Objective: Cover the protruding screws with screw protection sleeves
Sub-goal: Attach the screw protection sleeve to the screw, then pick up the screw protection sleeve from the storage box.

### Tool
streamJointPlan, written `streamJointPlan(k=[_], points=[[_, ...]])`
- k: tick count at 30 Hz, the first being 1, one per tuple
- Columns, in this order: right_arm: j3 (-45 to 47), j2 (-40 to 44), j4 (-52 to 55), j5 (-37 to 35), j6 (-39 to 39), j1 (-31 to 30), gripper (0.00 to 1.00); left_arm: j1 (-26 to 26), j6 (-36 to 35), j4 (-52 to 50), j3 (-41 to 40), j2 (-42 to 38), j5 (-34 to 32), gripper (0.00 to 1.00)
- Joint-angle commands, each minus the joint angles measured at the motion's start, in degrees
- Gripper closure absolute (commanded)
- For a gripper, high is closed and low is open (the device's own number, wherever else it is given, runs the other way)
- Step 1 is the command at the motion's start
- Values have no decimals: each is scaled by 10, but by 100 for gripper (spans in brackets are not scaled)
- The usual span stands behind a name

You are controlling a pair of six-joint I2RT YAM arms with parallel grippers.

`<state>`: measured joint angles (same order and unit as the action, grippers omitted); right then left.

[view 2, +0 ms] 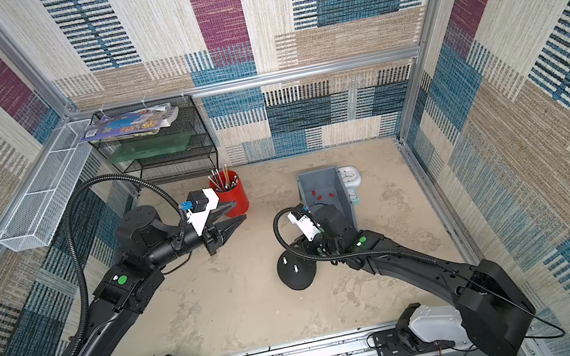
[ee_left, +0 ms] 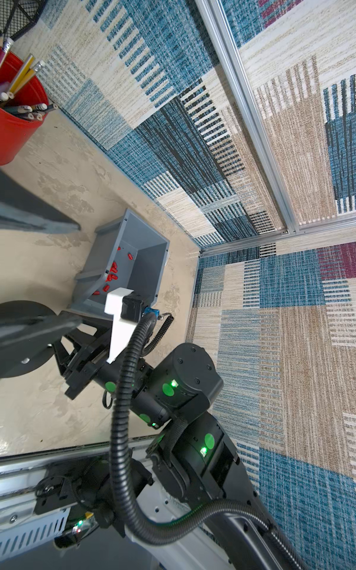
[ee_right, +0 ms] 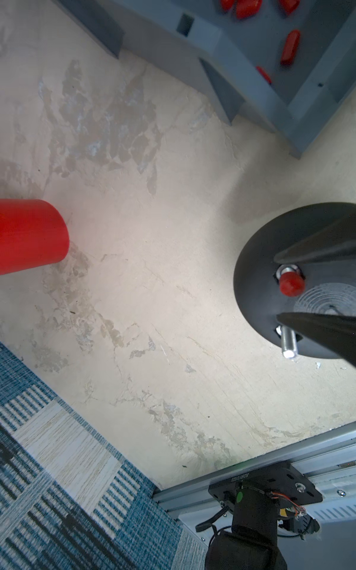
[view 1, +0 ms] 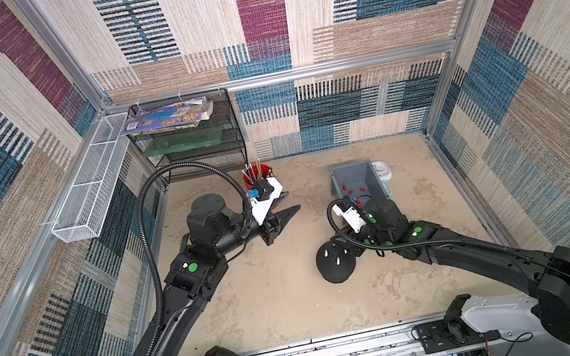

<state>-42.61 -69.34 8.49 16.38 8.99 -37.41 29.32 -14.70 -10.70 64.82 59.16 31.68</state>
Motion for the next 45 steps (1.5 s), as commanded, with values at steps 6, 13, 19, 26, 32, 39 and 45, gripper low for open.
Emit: streamJointPlan(k=[6, 13, 19, 26, 32, 39, 45], points=[[-6, -5, -9, 9, 9, 5, 76, 0, 5, 16, 0, -2, 1, 58], [11, -17, -17, 16, 11, 5, 84, 0, 8, 18, 0, 0, 2, 58], [-15, 2, -5, 13, 19, 9, 76, 0, 9, 21, -2, 1, 2, 57], [-79, 20, 47, -21, 57, 57, 67, 2, 38, 38, -2, 26, 27, 57], [-117, -25, 119, -149, 96, 116, 71, 8, 85, 65, 2, 73, 32, 57], [-171, -124, 154, -221, 103, 158, 75, 18, 127, 80, 9, 127, 28, 56], [-203, -196, 159, -233, 104, 159, 75, 24, 140, 64, 20, 152, 0, 52]])
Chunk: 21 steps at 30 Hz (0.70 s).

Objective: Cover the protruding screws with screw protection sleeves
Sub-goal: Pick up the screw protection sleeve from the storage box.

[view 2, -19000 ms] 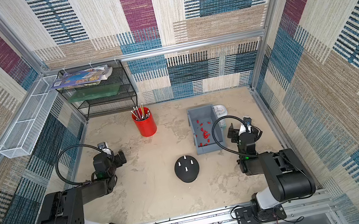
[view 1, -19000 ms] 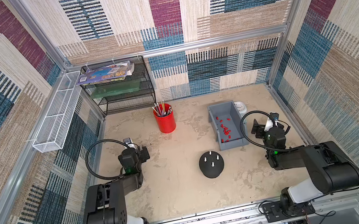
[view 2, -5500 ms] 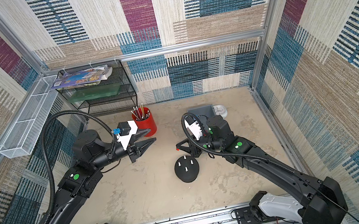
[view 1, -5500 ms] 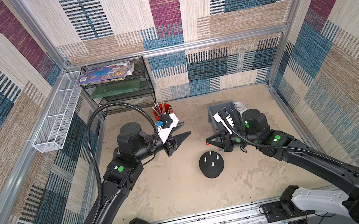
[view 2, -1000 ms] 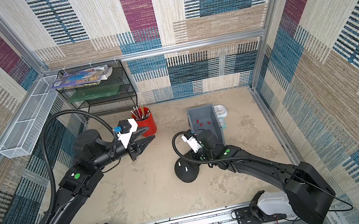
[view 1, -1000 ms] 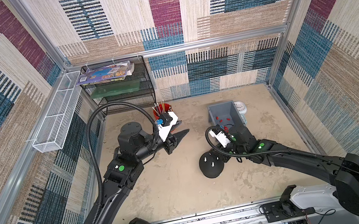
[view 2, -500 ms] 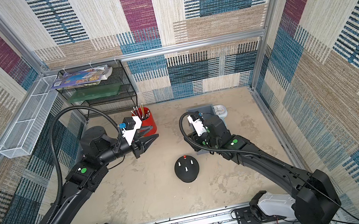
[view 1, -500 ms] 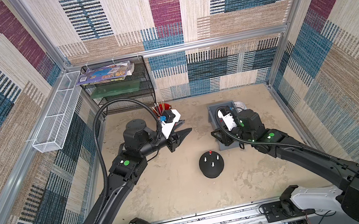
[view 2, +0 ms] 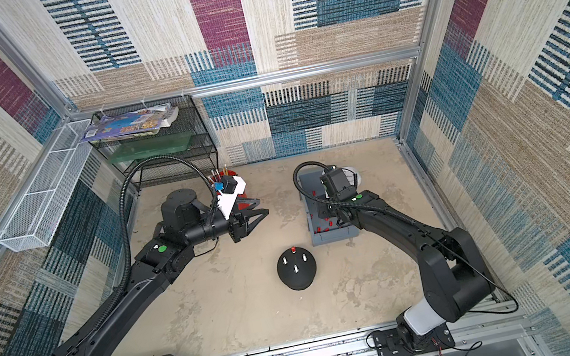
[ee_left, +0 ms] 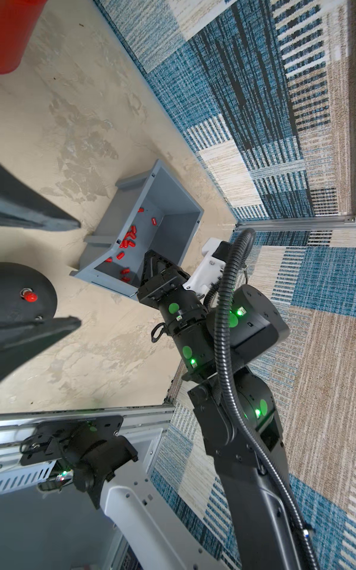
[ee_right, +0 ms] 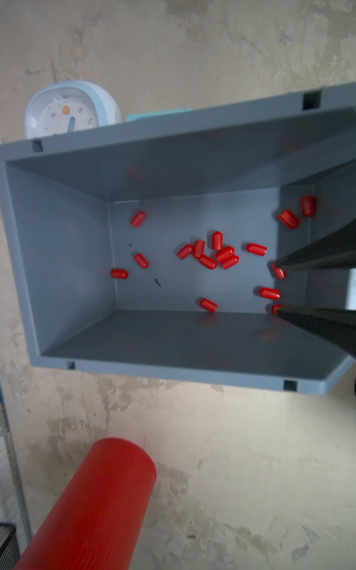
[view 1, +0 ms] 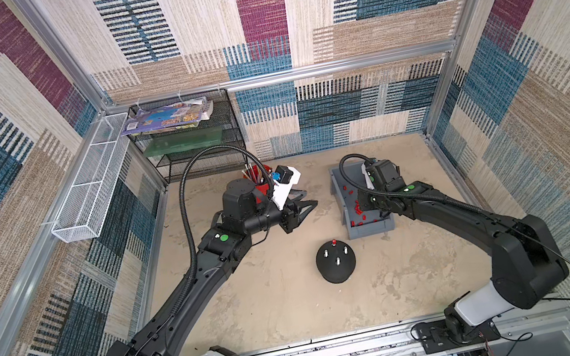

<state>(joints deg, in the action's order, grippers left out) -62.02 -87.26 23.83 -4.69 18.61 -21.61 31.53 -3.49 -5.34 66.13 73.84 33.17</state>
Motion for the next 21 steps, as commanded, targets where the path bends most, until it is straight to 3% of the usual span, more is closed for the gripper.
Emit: streamJointPlan(k=[1, 7, 21], points=[[-14, -27, 5, -25, 8, 1, 74, 3, 33, 8, 9, 9, -29, 49], [-43, -88, 5, -62, 32, -5, 72, 8, 38, -37, 34, 26, -82, 46], [-63, -173, -29, -68, 51, -3, 80, 15, 16, -41, 25, -7, -98, 46]])
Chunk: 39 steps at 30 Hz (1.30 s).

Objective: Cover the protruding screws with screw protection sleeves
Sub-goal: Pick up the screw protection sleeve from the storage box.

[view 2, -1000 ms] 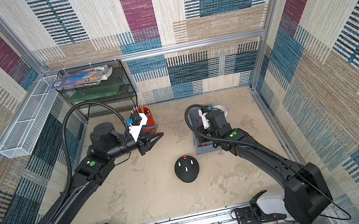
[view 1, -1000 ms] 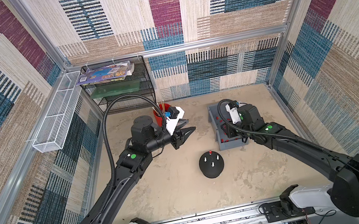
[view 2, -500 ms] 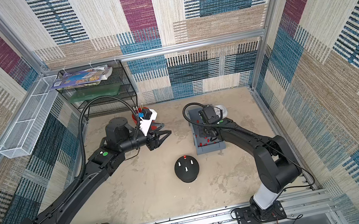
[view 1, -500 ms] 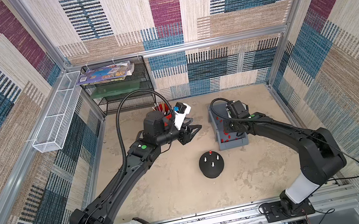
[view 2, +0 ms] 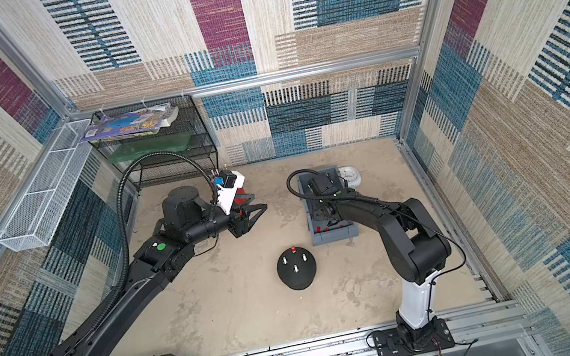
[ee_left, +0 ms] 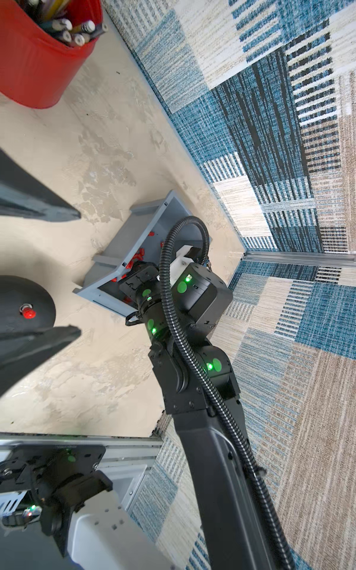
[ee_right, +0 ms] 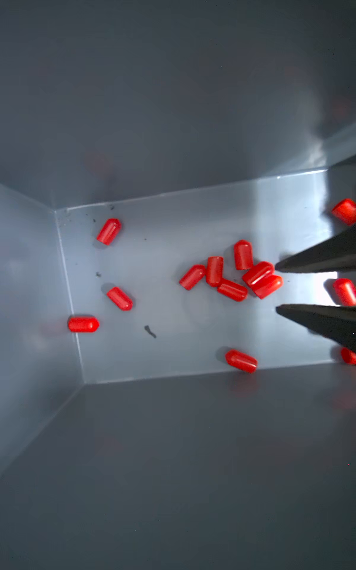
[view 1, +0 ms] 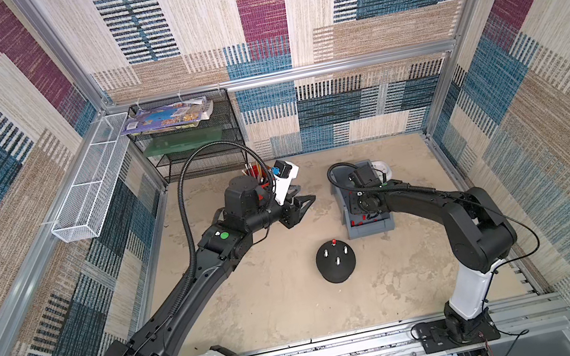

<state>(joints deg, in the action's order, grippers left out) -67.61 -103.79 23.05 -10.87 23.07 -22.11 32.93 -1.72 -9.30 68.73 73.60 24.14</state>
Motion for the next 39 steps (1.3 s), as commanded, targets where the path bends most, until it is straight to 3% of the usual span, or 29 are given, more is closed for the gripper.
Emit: streamJointPlan(k=[1, 29, 39], points=[[-7, -9, -24, -3, 7, 4, 81, 1, -4, -3, -1, -6, -8, 47], [-21, -65, -13, 2, -9, 7, 79, 4, -9, -4, -3, -7, -15, 47], [-21, -62, -4, 16, -14, 8, 87, 4, -7, -2, -4, -5, -15, 47]])
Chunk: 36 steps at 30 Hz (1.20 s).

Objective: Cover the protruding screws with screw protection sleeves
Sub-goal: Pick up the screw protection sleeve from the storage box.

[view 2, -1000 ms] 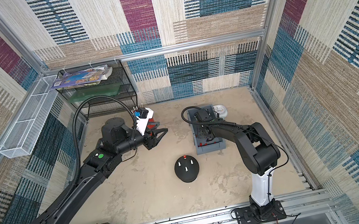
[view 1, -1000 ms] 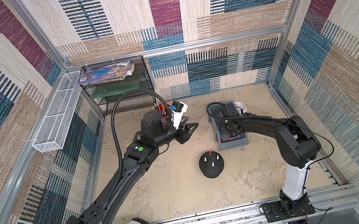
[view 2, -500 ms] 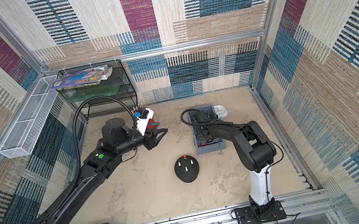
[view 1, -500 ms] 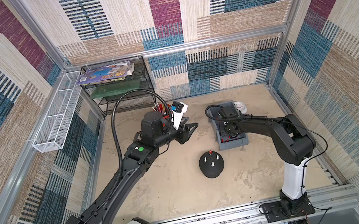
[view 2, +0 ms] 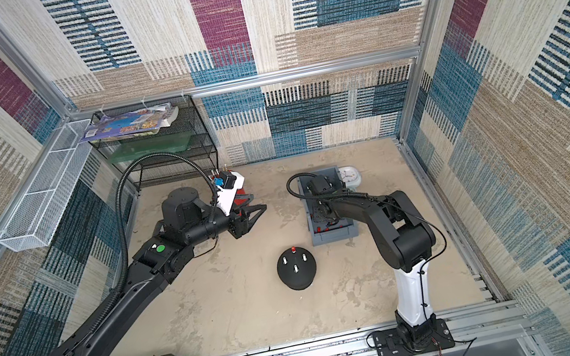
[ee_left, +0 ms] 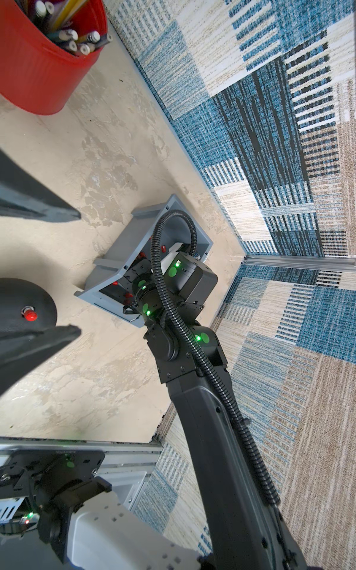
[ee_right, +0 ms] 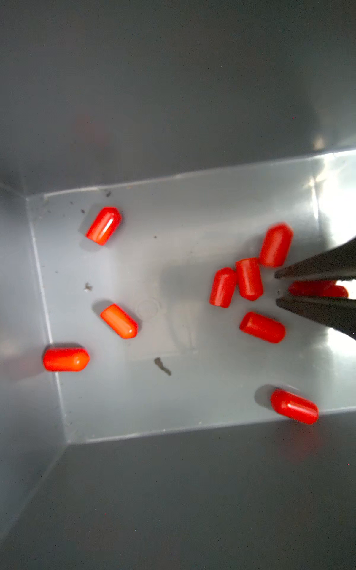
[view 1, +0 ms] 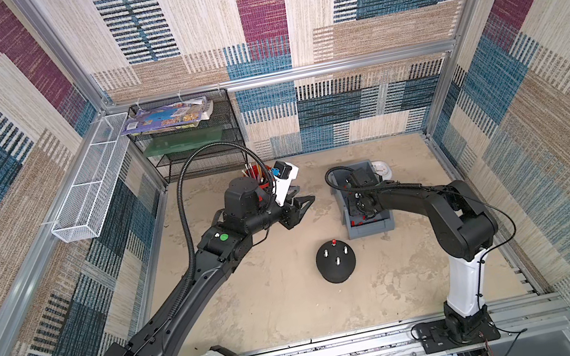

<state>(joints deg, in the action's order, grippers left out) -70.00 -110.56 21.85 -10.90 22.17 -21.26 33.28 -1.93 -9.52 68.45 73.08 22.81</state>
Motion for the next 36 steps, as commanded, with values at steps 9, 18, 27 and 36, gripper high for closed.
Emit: streamJointPlan(k=[9, 18, 27, 36], points=[[12, 50, -2, 9, -17, -1, 98, 1, -2, 0, -1, 3, -2, 47], [37, 135, -19, 42, -21, -1, 100, 1, 17, 8, -1, 15, -2, 47], [132, 312, -123, 199, -46, 5, 100, 1, 41, 16, 5, 29, 28, 49], [195, 445, -250, 363, -20, 4, 100, 1, 84, 42, 10, 51, 83, 51]])
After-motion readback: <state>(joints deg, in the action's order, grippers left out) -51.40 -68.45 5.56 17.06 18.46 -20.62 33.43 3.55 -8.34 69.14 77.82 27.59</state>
